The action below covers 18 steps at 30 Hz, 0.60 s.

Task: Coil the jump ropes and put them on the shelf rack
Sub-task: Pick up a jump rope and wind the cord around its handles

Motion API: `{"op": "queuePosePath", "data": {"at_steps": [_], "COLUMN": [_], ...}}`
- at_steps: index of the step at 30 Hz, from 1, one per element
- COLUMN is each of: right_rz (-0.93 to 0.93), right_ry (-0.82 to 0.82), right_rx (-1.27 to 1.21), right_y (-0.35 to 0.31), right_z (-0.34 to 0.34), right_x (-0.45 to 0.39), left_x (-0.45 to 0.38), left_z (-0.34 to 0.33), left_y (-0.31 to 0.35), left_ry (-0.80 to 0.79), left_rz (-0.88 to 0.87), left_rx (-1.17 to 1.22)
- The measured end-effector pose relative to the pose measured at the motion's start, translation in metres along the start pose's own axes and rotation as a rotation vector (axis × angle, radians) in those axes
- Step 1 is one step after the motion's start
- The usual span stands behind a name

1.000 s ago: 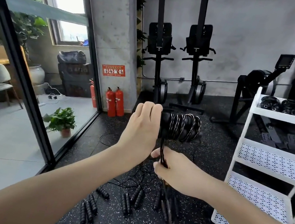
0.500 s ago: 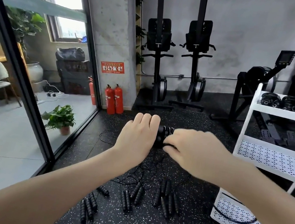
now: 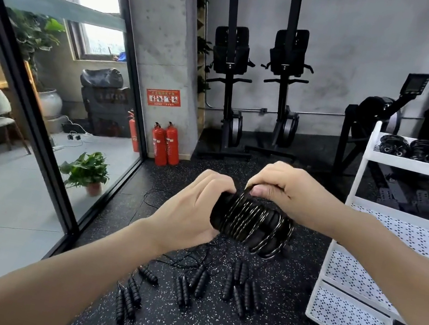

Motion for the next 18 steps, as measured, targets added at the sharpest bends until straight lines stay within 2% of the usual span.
{"op": "queuePosePath", "data": {"at_steps": [2, 3, 4, 6, 7, 9, 14, 18], "right_rz": [-0.126, -0.195, -0.257, -0.317, -0.324, -0.308, -0.401, -0.388], "right_ry": [0.001, -0.005, -0.026, -0.142, -0.15, -0.089, -0.24, -0.266], "right_rx": [-0.263, -0.287, -0.254, -0.003, 0.084, 0.082, 0.054, 0.214], "right_y": [-0.009, -0.01, -0.012, -0.016, -0.018, -0.02, -0.038, -0.055], "right_z": [-0.004, -0.009, -0.016, -0.039, -0.05, -0.067, -0.079, -0.074], "right_x": [0.007, 0.011, 0.014, 0.018, 0.019, 0.018, 0.02, 0.017], "left_x": [0.001, 0.0, -0.001, -0.011, -0.017, -0.026, -0.019, -0.019], "left_z": [0.005, 0.007, 0.008, 0.007, 0.005, 0.0, -0.022, -0.029], "left_y": [0.005, 0.008, 0.012, 0.017, 0.017, 0.014, -0.004, -0.006], "left_ry": [0.047, 0.089, 0.132, 0.211, 0.236, 0.232, 0.021, -0.049], "left_rz": [0.195, 0.323, 0.43, 0.528, 0.533, 0.508, 0.453, 0.467], "left_rx": [0.161, 0.224, 0.26, 0.231, 0.19, 0.084, -0.106, -0.247]}}
Point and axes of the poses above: each hand's wrist, its own x-axis away from the middle knuckle, its own z-axis out of the back of the hand, y = z × x, the point moved 4 cm from there along -x, towards the middle knuckle, and after that the axes turned 5 degrees about -x, right-handed, at the moved point
